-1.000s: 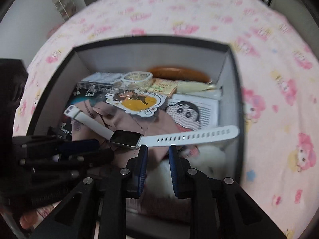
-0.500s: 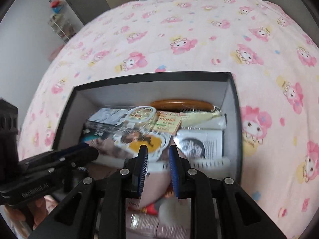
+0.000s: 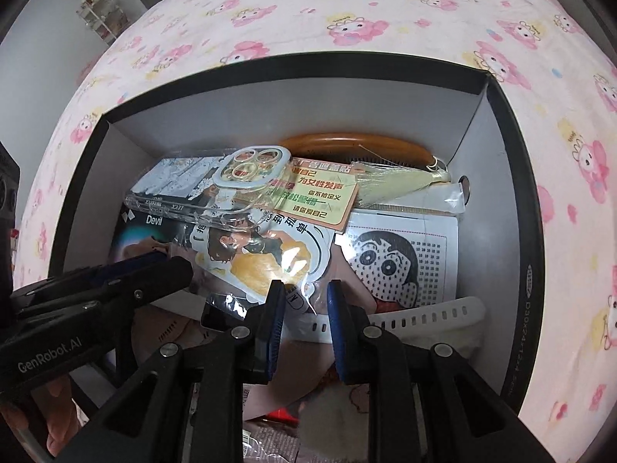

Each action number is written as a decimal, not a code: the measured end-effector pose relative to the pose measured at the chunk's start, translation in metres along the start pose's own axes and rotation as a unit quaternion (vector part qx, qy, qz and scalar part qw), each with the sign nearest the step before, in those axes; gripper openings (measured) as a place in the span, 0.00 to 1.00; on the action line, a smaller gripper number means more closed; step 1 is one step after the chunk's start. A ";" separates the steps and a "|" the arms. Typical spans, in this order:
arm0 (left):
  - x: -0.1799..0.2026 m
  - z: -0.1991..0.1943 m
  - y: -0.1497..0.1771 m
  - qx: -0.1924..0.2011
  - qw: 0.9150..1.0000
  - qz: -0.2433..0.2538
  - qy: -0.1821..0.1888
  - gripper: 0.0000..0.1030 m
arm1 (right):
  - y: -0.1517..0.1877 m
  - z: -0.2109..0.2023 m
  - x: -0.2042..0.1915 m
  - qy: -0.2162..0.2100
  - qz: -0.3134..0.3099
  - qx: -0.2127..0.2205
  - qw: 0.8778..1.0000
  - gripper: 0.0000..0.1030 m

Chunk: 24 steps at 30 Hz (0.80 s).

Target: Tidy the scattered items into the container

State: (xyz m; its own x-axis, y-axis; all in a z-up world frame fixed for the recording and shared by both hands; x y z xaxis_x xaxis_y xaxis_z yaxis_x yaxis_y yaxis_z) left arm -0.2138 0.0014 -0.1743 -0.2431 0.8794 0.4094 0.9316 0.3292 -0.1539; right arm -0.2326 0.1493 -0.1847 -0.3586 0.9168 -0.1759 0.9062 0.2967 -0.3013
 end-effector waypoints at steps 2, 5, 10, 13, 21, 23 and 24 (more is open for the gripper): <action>-0.002 -0.009 0.005 0.011 1.000 0.005 -0.007 0.34 | 0.000 0.002 -0.004 0.010 0.006 0.006 1.000 0.19; 0.009 -0.043 0.010 0.066 0.997 0.031 -0.010 0.57 | 0.002 -0.020 -0.006 0.064 -0.005 0.040 0.997 0.30; 0.028 -0.116 0.018 0.167 0.983 0.069 -0.023 0.84 | 0.012 -0.092 -0.019 0.109 0.007 0.131 0.985 0.59; 0.040 -0.156 0.026 0.212 0.974 0.078 -0.018 0.98 | 0.021 -0.137 -0.030 0.120 0.018 0.169 0.978 0.71; 0.044 -0.234 0.069 0.283 0.956 0.070 -0.025 0.99 | 0.054 -0.240 -0.064 0.154 0.035 0.239 0.958 0.86; 0.042 -0.248 0.089 0.296 0.952 0.068 -0.027 0.99 | 0.066 -0.253 -0.072 0.166 0.034 0.246 0.954 0.88; 0.041 -0.254 0.098 0.301 0.951 0.068 -0.029 0.99 | 0.074 -0.260 -0.076 0.171 0.033 0.252 0.952 0.88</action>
State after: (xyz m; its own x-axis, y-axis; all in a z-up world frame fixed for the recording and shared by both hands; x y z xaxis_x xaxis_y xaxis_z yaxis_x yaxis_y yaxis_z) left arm -0.0644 -0.0173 0.0560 -0.1615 0.9395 0.3019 0.6366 0.3330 -0.6956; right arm -0.0796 0.1713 0.0499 -0.1324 0.9881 0.0788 0.6714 0.1479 -0.7262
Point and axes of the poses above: each gripper's, at about its wrist camera, not at the fingertips, and z roughly the way its jaws point, x to its right, y to its underside, the point moved 4 cm from there along z, roughly the way its jaws point, and after that the axes turned 8 degrees about -z, right-handed, at the moved point
